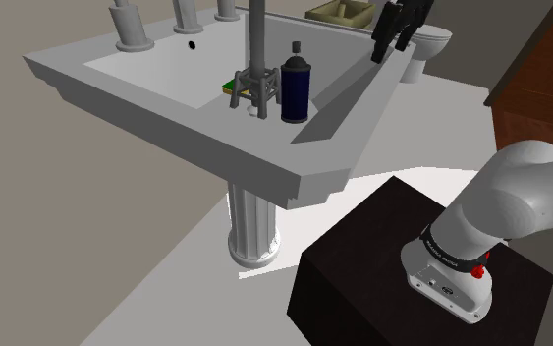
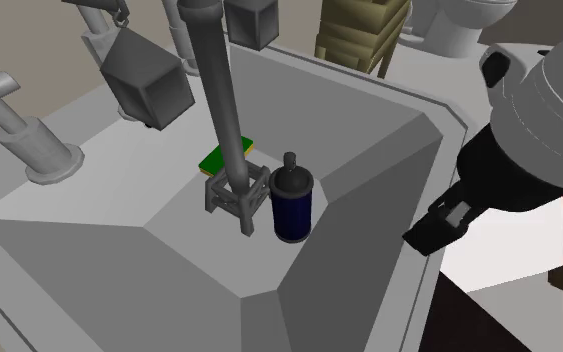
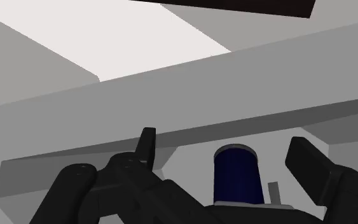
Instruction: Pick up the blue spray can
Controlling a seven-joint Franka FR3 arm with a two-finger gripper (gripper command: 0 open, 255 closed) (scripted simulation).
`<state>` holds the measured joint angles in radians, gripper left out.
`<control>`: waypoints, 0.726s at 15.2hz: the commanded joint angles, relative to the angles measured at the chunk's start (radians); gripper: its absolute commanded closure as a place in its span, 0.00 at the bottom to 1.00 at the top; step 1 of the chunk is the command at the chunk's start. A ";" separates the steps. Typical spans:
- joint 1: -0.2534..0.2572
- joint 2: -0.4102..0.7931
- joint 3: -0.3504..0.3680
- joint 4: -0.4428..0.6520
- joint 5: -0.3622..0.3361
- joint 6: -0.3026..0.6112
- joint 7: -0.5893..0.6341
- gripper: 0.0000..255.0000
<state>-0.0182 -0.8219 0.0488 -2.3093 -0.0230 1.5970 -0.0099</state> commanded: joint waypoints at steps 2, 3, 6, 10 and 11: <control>-0.014 0.009 0.038 -0.003 0.003 0.035 0.069 0.00; -0.031 0.022 0.078 -0.003 0.005 0.070 0.137 0.00; -0.090 0.077 0.197 0.016 -0.007 0.162 0.346 0.00; -0.197 0.184 0.361 0.090 -0.065 0.250 0.634 0.00; -0.229 0.216 0.403 0.117 -0.089 0.264 0.709 0.00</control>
<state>-0.2162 -0.6311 0.4114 -2.2117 -0.0902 1.8421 0.6160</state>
